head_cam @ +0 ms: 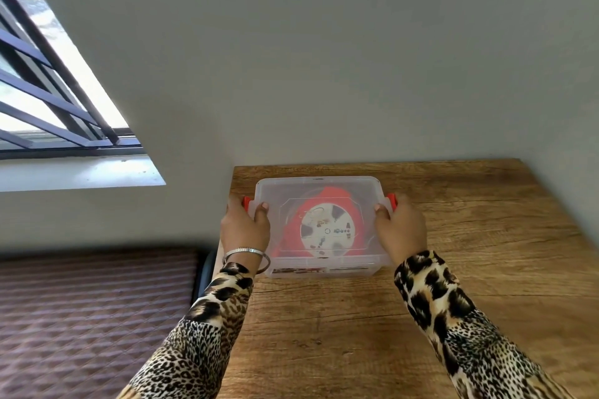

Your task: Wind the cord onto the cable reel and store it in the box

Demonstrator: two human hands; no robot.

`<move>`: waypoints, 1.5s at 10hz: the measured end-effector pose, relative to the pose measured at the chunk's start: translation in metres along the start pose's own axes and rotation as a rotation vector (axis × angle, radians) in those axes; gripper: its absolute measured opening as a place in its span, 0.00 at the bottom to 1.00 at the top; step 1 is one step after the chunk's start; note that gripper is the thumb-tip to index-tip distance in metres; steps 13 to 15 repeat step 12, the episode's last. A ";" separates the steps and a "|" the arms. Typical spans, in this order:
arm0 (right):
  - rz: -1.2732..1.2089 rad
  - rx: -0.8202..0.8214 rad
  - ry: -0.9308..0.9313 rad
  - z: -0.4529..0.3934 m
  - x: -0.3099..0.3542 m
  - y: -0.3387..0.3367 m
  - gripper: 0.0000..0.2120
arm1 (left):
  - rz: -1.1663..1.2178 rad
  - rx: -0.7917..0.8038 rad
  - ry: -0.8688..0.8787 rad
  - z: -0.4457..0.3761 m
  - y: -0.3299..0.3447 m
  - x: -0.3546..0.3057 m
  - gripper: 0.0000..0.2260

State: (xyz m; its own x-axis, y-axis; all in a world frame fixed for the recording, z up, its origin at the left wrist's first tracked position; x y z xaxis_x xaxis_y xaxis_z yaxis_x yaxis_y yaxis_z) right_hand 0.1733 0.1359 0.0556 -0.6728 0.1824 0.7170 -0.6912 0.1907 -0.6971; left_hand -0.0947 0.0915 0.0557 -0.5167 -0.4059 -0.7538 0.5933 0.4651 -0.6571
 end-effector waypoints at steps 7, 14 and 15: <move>-0.037 -0.042 -0.104 -0.103 0.041 0.030 0.16 | -0.127 0.055 0.086 -0.094 0.041 -0.056 0.13; 0.011 -0.009 -0.250 -0.125 0.054 0.030 0.21 | -0.259 -0.043 0.316 -0.099 0.037 -0.079 0.18; 0.011 -0.009 -0.250 -0.125 0.054 0.030 0.21 | -0.259 -0.043 0.316 -0.099 0.037 -0.079 0.18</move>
Point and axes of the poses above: each hand's wrist, its own z-axis away from the middle knuckle, its own y-axis out of the palm, x = y × z, the point moved 4 cm from there along -z, towards the middle knuckle, and after that the axes turned 3 degrees about -z, right-handed, at the moved point
